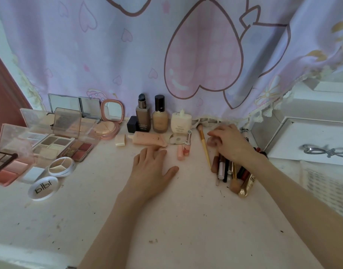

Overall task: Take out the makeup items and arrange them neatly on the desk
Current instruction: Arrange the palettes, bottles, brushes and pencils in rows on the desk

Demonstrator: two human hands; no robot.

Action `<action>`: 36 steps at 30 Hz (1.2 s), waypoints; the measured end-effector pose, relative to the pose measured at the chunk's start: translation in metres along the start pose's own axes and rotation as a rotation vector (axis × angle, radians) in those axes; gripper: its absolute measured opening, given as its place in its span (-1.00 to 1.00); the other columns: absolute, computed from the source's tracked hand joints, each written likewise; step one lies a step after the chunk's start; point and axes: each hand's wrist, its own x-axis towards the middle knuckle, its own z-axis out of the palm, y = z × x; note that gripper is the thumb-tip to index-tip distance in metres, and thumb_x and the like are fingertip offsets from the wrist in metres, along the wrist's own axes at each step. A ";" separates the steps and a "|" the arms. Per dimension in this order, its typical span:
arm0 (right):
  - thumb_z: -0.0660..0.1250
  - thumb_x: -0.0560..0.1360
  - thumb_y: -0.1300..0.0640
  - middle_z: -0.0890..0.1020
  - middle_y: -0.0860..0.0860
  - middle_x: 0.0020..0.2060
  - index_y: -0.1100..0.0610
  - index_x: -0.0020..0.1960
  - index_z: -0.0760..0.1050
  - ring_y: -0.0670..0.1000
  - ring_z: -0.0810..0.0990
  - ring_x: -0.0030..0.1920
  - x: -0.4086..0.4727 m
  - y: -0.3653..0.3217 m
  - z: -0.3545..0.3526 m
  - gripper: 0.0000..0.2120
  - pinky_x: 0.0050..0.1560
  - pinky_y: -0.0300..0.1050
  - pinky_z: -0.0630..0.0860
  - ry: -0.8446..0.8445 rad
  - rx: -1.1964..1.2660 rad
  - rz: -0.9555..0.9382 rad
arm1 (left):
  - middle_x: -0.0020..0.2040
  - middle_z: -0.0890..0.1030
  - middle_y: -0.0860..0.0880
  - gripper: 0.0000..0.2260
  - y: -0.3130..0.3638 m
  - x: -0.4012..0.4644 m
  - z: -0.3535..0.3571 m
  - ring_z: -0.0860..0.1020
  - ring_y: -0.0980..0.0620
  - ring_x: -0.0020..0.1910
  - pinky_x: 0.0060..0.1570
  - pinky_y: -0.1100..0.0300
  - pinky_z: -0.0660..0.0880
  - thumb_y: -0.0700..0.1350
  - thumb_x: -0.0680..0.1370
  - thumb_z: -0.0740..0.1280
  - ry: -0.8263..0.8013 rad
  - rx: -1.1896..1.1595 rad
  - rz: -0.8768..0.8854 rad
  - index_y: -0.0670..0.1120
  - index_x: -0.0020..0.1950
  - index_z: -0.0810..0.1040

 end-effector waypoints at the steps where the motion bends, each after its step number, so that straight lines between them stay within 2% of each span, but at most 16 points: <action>1: 0.14 0.56 0.22 0.43 0.02 0.31 0.08 0.33 0.42 0.08 0.27 0.26 0.004 0.002 -0.002 -0.64 0.26 -0.11 0.25 -0.043 -0.073 -0.027 | 0.41 0.18 0.01 -0.45 0.000 0.000 -0.001 0.10 0.01 0.39 0.35 0.10 0.06 0.26 0.51 0.09 -0.026 0.035 0.011 0.03 0.42 0.20; 4: 0.16 0.56 0.15 0.41 0.01 0.33 0.02 0.36 0.38 0.10 0.27 0.27 0.016 0.003 -0.009 -0.63 0.25 0.00 0.32 -0.150 -0.237 -0.060 | 0.45 0.14 0.00 -0.45 0.002 -0.001 -0.002 0.05 -0.01 0.43 0.39 0.09 0.02 0.26 0.54 0.03 -0.063 0.084 0.019 0.03 0.45 0.15; 7: 0.14 0.57 0.08 0.51 0.02 0.22 -0.02 0.30 0.44 0.09 0.33 0.20 0.025 0.003 -0.016 -0.68 0.15 -0.06 0.30 -0.202 -0.354 -0.097 | 0.52 0.01 -0.03 -0.43 0.004 -0.004 -0.002 -0.05 -0.03 0.49 0.43 0.06 -0.08 0.24 0.57 -0.05 -0.129 0.137 0.006 -0.01 0.50 0.03; 11: 0.15 0.57 0.08 0.53 0.06 0.12 0.10 0.20 0.43 0.07 0.38 0.14 0.026 0.003 -0.013 -0.76 0.07 -0.06 0.32 -0.149 -0.357 -0.147 | 0.54 -0.12 -0.06 -0.43 0.006 -0.006 -0.004 -0.17 -0.07 0.50 0.43 0.04 -0.18 0.22 0.59 -0.14 -0.209 0.184 -0.005 -0.02 0.52 -0.11; 15: 0.16 0.58 0.08 0.51 0.10 0.08 0.17 0.19 0.38 0.06 0.43 0.09 0.016 0.004 -0.007 -0.76 0.01 -0.08 0.38 0.037 -0.026 -0.031 | 0.54 -0.15 -0.06 -0.42 0.006 -0.007 -0.005 -0.20 -0.06 0.50 0.43 0.05 -0.21 0.22 0.59 -0.16 -0.239 0.188 -0.016 -0.02 0.52 -0.16; 20: 0.25 0.55 0.05 0.60 -0.06 -0.07 0.10 0.09 0.42 -0.12 0.55 -0.03 -0.019 -0.010 -0.022 -0.83 -0.08 -0.31 0.46 0.363 0.656 0.197 | 0.54 -0.08 -0.04 -0.43 0.010 -0.006 -0.002 -0.13 -0.05 0.50 0.44 0.05 -0.15 0.22 0.59 -0.10 -0.180 0.147 0.009 -0.01 0.52 -0.07; 22: 0.28 0.53 0.11 0.64 -0.01 -0.11 0.19 0.07 0.46 -0.10 0.61 -0.05 -0.034 -0.023 -0.029 -0.82 -0.02 -0.18 0.58 0.417 0.969 0.242 | 0.52 0.03 -0.02 -0.47 0.009 -0.006 -0.003 -0.04 -0.03 0.49 0.43 0.07 -0.07 0.20 0.59 -0.02 -0.130 0.112 0.009 0.00 0.50 0.06; 24: 0.27 0.55 0.18 0.68 0.12 -0.13 0.32 0.08 0.43 0.03 0.65 -0.06 -0.049 -0.035 -0.034 -0.79 -0.01 -0.11 0.60 0.391 1.169 0.186 | 0.45 0.18 -0.03 -0.58 0.008 -0.004 -0.006 0.10 -0.02 0.44 0.38 0.10 0.05 0.13 0.59 0.07 -0.051 0.041 0.014 0.02 0.42 0.23; 27: 0.23 0.54 0.29 0.64 0.26 -0.03 0.31 0.02 0.40 0.14 0.66 -0.03 -0.065 -0.050 -0.035 -0.91 0.01 -0.06 0.58 0.334 1.448 0.166 | 0.22 0.35 0.08 -0.71 0.010 0.000 -0.012 0.36 0.06 0.23 0.18 0.19 0.26 0.09 0.57 0.15 0.175 -0.257 0.045 0.02 0.25 0.38; 30: 0.23 0.50 0.30 0.63 0.28 0.00 0.39 0.08 0.40 0.16 0.64 0.04 -0.072 -0.062 -0.024 -0.80 0.02 -0.09 0.58 0.153 1.733 0.159 | 0.03 0.38 0.30 -0.63 0.026 -0.006 -0.024 0.46 0.22 -0.03 -0.06 0.33 0.43 0.27 0.47 0.19 0.190 -0.650 0.218 0.24 0.23 0.22; 32: 0.24 0.51 0.24 0.62 0.31 0.02 0.45 0.16 0.37 0.21 0.61 0.06 -0.072 -0.068 -0.017 -0.68 -0.05 -0.13 0.57 0.017 1.811 0.176 | -0.08 0.41 0.29 -0.62 0.036 -0.013 -0.026 0.45 0.24 -0.17 -0.21 0.42 0.40 0.22 0.49 0.22 0.184 -0.690 0.365 0.31 0.23 0.14; 34: 0.31 0.44 0.12 0.64 0.20 -0.12 0.39 0.10 0.42 0.14 0.62 -0.14 -0.070 -0.071 -0.015 -0.63 -0.25 -0.19 0.51 -0.084 1.763 0.210 | -0.18 0.42 0.25 -0.75 0.041 -0.015 -0.026 0.44 0.33 -0.26 -0.28 0.52 0.34 0.09 0.55 0.21 0.235 -0.675 0.450 0.19 0.18 0.22; 36: 0.31 0.39 0.01 0.55 0.07 -0.35 0.35 0.08 0.51 -0.01 0.49 -0.39 -0.071 -0.068 -0.013 -0.56 -0.43 -0.25 0.37 -0.191 1.695 0.227 | -0.22 0.48 0.30 -0.85 0.042 -0.016 -0.028 0.45 0.44 -0.27 -0.30 0.59 0.30 -0.03 0.56 0.19 0.301 -0.685 0.446 0.13 0.09 0.28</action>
